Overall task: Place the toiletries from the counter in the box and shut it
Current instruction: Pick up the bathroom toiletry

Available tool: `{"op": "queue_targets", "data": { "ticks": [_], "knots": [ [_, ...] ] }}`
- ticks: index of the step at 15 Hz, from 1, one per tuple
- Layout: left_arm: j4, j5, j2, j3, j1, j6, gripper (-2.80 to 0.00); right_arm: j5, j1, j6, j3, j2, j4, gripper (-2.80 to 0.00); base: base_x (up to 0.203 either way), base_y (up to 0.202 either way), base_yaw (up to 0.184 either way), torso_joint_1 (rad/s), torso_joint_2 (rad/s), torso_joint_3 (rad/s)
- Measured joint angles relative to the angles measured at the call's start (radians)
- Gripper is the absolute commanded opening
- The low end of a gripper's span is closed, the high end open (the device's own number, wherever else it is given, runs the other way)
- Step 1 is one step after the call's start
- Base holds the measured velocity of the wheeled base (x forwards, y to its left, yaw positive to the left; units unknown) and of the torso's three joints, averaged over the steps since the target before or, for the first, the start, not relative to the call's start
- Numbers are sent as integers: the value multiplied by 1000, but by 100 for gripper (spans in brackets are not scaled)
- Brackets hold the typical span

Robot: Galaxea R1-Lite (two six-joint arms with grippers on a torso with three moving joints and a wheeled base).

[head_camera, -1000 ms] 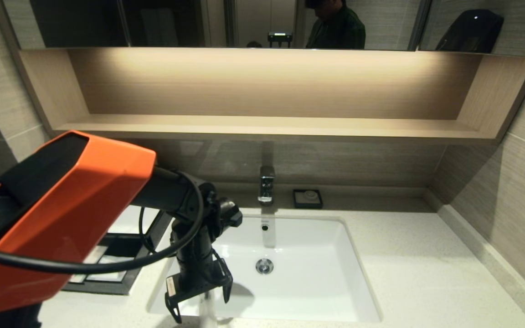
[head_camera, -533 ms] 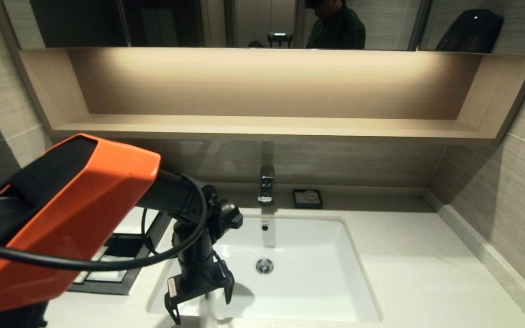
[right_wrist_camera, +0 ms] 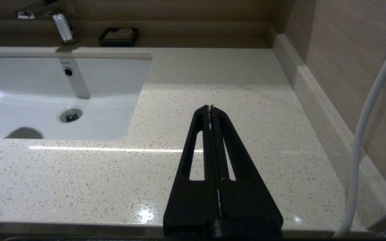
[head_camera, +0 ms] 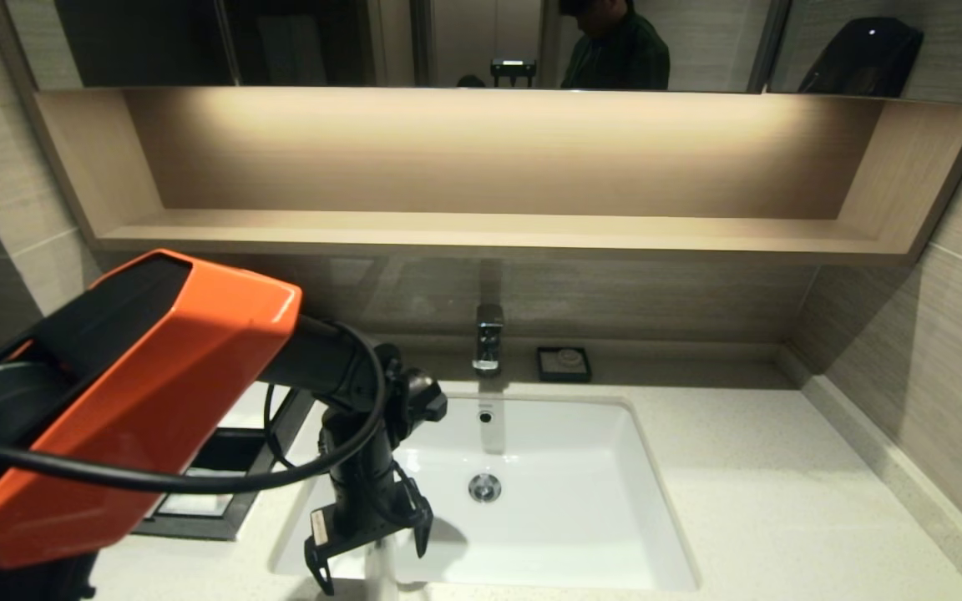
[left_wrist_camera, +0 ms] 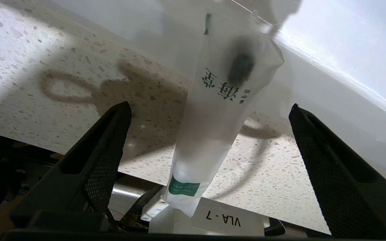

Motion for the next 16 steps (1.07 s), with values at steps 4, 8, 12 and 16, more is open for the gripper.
{"op": "queue_targets", "data": {
  "ticks": [4, 8, 12, 16],
  "knots": [
    [-12, 0, 1, 0, 0, 0, 0, 0, 0, 0, 0, 0, 0, -280, 0, 0, 0, 0, 0, 0],
    [-13, 0, 3, 2, 0, -1, 0, 0, 0, 0, 0, 0, 0, -280, 0, 0, 0, 0, 0, 0],
    [-14, -1, 6, -1, 0, -1, 0, 0, 0, 0, 0, 0, 0, -280, 0, 0, 0, 0, 0, 0],
    [-18, -3, 7, -1, 0, -3, 0, 0, 0, 0, 0, 0, 0, -280, 0, 0, 0, 0, 0, 0]
  ]
}}
